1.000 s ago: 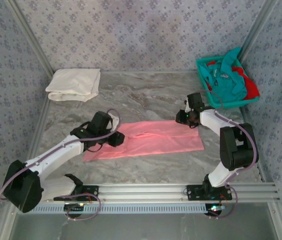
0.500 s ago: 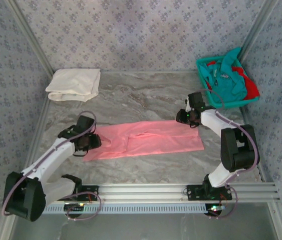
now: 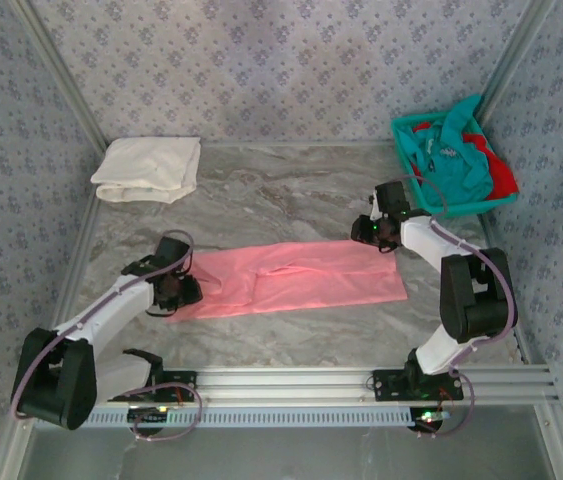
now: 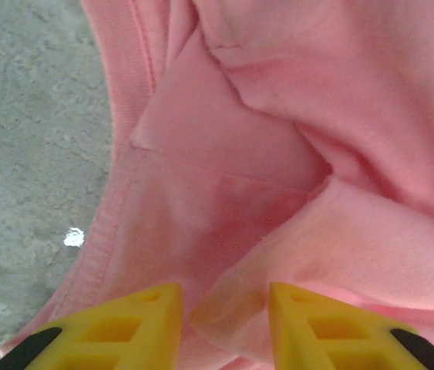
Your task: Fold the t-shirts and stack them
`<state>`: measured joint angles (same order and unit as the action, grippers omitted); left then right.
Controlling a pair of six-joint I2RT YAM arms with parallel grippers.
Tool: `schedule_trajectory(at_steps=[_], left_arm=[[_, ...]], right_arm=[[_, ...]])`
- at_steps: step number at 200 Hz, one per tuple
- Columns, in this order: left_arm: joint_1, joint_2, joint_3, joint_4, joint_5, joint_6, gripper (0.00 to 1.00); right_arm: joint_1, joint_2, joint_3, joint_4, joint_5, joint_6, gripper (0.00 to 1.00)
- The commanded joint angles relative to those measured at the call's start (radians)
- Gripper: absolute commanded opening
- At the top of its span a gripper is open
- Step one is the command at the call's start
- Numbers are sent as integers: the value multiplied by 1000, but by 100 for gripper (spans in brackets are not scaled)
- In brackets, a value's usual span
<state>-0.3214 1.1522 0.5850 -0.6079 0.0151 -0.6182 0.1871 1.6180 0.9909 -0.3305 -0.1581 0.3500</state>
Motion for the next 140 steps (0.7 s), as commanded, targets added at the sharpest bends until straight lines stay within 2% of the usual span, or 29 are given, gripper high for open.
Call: schedule_trajectory(at_steps=[1,13,37,84,103,140], left_arm=[[0,-17,-2,30,35,17,38],[-1,-4,-1,26,34,17,43],[1,19,-9,35,34,17,42],[0,-11,-1,23,31,14,9],[1,-54,11,-28,9,-4,0],[-4,-151,10,-99,57,-91,0]], right_arm=[[-6,11,0,-5,-14,-5,38],[-7,8,-1,-5,-14,-5,38],[-8,8,-3,-1,-14,-5,38],[-9,8,-4,-2,-13,-6,38],[-9,8,-3,0,-15,-5,38],[-9,10,-2,2,-16,-5,38]])
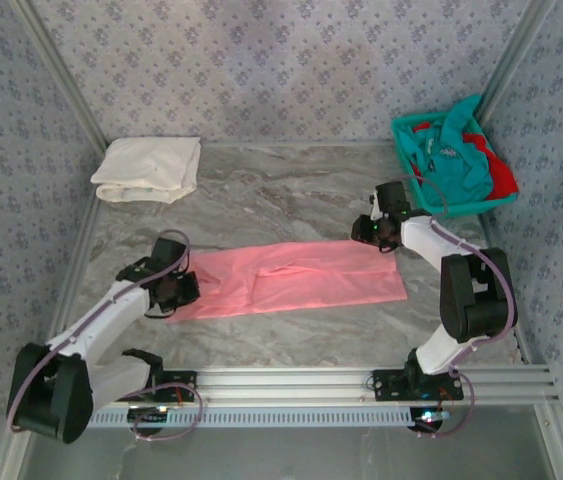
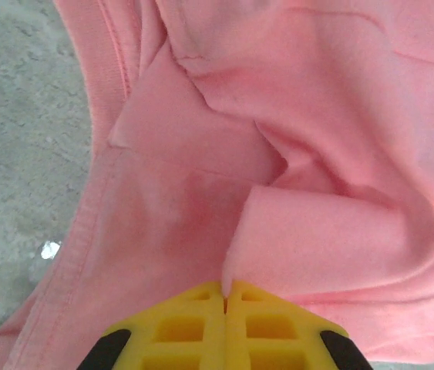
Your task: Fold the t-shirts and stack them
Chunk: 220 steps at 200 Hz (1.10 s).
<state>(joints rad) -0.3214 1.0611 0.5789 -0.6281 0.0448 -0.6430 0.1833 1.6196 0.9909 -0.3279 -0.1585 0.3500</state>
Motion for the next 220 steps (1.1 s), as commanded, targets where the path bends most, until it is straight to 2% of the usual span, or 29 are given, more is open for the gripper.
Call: schedule_trajectory(at_steps=[1,33,65,94,110,133,143,162,182,200,220], left_arm=[[-5,-63,15,-79,29,-70,0],[-40,-121,-48,-71,83,-172,0],[-145,-165,-78,-73,84,-283,0],[-239,-197,-78,-116,29,-377,0],[-256,-228,-63,-174,-21,-389,0],[-268,-255,-71,-162,-5,-400,0],[-274,-246,-71,-158,-4,-399,11],[-319,-193,-67,-131,0,-407,12],[-375,-125,-19,-181,-60,-393,33],[-391,-141,47,-228,-148,-363,39],[-388,-235,107,-186,-246,-299,42]], right_arm=[[-5,8,-2,0,-17,-4,38],[-7,9,-4,5,-20,-5,38],[-10,13,-5,7,-22,-4,38],[-10,19,-1,13,-26,2,38],[-10,20,2,14,-28,3,38],[-11,24,6,12,-27,4,38],[-11,23,8,12,-29,4,38],[-11,22,12,9,-27,4,38],[-11,18,16,5,-27,7,38],[-9,12,19,-4,-31,7,38],[-4,-11,21,-25,-38,7,38]])
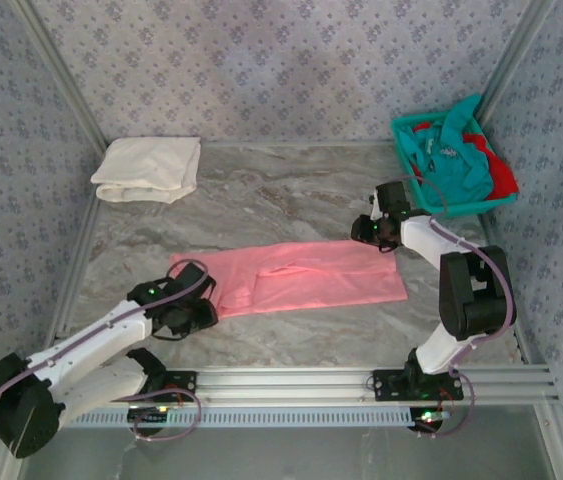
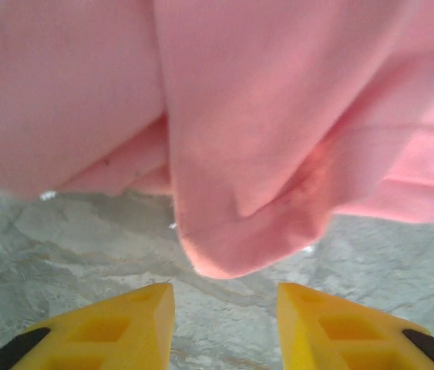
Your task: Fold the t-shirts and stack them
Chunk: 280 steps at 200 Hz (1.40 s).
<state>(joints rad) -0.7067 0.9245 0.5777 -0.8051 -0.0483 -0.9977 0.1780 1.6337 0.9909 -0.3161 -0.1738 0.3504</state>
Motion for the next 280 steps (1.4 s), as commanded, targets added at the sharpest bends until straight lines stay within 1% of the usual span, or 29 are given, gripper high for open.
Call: schedule_trajectory(at_steps=[1,10,19,38,43,49,53,70,84,102,113,138,152,172,193,199,203,216,225,237,253,280], left_arm=[[-2,-103,110,-5,-156,60,43],[18,-119,129,38,-171,105,43],[70,-101,149,72,-146,168,43],[245,34,192,106,-22,293,43],[282,72,198,119,8,326,41],[319,118,201,120,19,356,40],[339,142,204,154,19,373,39],[415,218,198,205,5,419,40],[482,269,190,244,59,435,42],[523,332,187,282,53,463,44],[552,374,197,296,69,470,45],[566,438,208,366,113,489,44],[567,473,217,393,134,495,42],[565,533,228,424,185,495,42],[564,573,219,447,203,493,41],[565,581,214,459,205,493,40],[566,586,212,465,205,493,38],[565,603,219,477,204,495,23],[565,610,228,479,205,496,16],[565,612,242,472,202,499,6],[566,605,264,441,176,512,0],[583,586,310,361,128,544,0]], right_arm=[[3,-27,21,-37,-23,7,38],[7,-46,16,-46,-20,6,39],[8,-64,10,-53,-14,5,39],[2,-92,3,-71,-7,4,39],[0,-97,6,-79,-5,4,39],[-4,-100,10,-91,0,4,40],[-5,-100,12,-104,5,4,40],[-11,-84,42,-182,36,5,40],[-21,-78,51,-227,80,10,40],[-32,-58,56,-261,125,13,41],[-38,-26,71,-278,123,13,42],[-42,43,108,-331,129,12,44],[-54,64,109,-340,134,22,45],[-73,68,102,-342,137,25,47],[-86,64,91,-341,140,25,49],[-89,70,90,-337,138,25,51],[-93,76,88,-335,135,25,52],[-100,98,89,-322,114,21,53],[-102,113,88,-307,107,18,53],[-105,136,87,-296,105,18,51],[-116,164,87,-289,95,14,46],[-137,173,71,-250,85,18,27]])
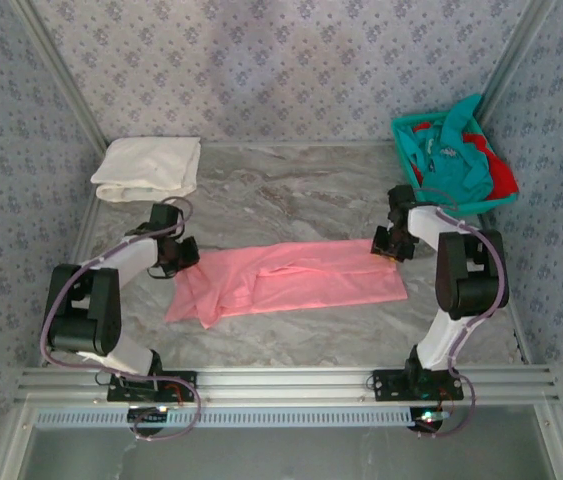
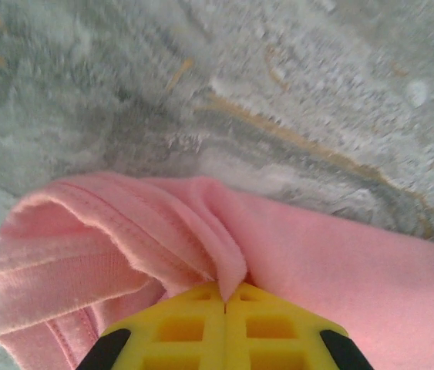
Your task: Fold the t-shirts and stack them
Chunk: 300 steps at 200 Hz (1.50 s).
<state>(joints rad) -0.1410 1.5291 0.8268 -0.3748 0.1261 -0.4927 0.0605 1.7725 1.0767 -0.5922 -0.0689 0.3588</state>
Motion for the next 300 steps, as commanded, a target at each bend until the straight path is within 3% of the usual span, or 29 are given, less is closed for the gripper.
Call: schedule_trajectory(at_steps=[1,28,89,119,133,165,213,254,274,300], left_arm=[[19,-19,62,-72,-49,40,0],[59,-21,97,-107,-60,70,0],[106,70,193,-148,-111,146,0],[106,117,232,-152,-118,170,4],[107,132,243,-155,-127,180,20],[103,105,234,-130,-120,174,41],[1,-36,224,-188,-148,115,45],[-41,-84,97,-111,-2,5,45],[-56,-88,47,-113,12,-15,44],[-63,-99,-4,-128,6,-18,44]], right_arm=[[-19,34,-15,27,-21,9,26],[-34,31,-29,46,-15,14,10],[-56,23,-41,59,-1,22,8],[-59,22,-36,62,9,25,13],[-57,10,-40,77,12,23,26],[-48,-27,-29,65,11,27,31],[-23,-142,-15,13,52,29,37],[-19,-119,-15,-4,35,38,33],[-20,-108,-29,-48,36,41,37],[-21,-81,-37,-43,50,41,36]])
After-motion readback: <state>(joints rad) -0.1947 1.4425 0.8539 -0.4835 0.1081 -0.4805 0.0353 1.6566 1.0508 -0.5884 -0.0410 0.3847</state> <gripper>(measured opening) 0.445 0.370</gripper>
